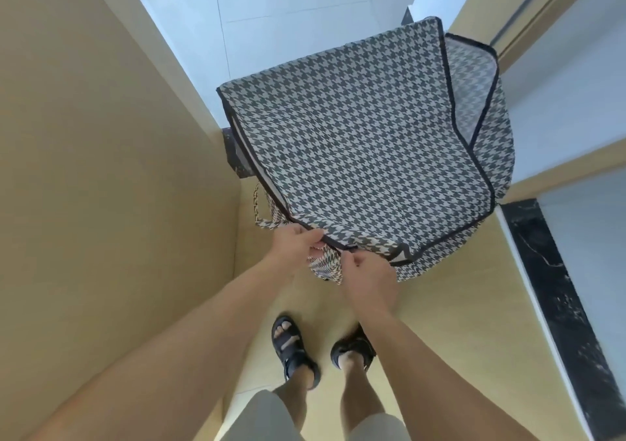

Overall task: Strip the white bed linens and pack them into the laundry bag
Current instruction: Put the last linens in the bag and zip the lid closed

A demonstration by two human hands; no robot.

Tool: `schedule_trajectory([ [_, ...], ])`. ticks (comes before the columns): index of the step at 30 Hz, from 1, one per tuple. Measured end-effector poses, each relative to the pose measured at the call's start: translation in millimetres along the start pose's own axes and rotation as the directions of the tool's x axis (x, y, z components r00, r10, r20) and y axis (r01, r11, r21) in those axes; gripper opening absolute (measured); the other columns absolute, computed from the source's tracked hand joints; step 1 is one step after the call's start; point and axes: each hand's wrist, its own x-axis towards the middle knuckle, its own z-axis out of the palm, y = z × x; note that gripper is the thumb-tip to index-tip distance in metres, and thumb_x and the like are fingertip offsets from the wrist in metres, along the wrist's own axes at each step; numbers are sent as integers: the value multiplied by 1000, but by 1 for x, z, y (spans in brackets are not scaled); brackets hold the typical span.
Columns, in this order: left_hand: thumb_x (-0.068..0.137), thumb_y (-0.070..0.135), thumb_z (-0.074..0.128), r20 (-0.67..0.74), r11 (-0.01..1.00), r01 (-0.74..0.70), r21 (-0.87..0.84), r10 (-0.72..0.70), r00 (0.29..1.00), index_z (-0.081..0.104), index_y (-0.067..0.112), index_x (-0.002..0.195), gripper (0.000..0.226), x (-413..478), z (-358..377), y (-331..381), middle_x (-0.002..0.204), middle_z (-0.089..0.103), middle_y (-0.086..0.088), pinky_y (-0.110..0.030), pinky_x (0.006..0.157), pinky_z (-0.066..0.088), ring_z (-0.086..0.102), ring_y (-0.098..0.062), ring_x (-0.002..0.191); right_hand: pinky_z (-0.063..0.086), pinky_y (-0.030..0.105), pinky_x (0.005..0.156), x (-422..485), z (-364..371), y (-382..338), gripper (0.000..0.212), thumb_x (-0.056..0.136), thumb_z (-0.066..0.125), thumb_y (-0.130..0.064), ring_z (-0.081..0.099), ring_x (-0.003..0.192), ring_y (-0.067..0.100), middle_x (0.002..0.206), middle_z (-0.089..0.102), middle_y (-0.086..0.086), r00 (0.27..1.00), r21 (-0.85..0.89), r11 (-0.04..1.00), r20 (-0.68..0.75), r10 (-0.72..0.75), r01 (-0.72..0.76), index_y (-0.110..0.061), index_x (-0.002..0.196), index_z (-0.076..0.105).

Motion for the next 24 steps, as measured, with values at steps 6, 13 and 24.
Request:
schedule_trajectory([
  [6,96,14,64,-202,996,-70,-59,57,978,58,8,82,16,-3,-3,10,76,67,-7,-20,45,45,65,-9,51,38,26,62,11,-26,50,38,100,55,-29,63,86,10,112,74,-12,995,119,991,-87,-56,66,-14,69,72],
  [13,81,27,73,-28,545,-505,669,698,715,53,26,94,25,-40,47,-33,84,56,7,-19,57,40,52,-13,70,54,36,75,19,-47,70,23,96,61,-27,65,79,18,88,75,-2,976,169,964,25,-215,208,-14,85,76],
  [24,84,16,77,582,-211,-677,705,718,382,76,12,81,6,-36,62,-42,77,69,1,-35,59,53,61,-24,67,55,37,72,32,-56,104,24,99,59,-32,67,76,19,81,74,-1,930,87,931,71,-361,354,-15,93,76],
])
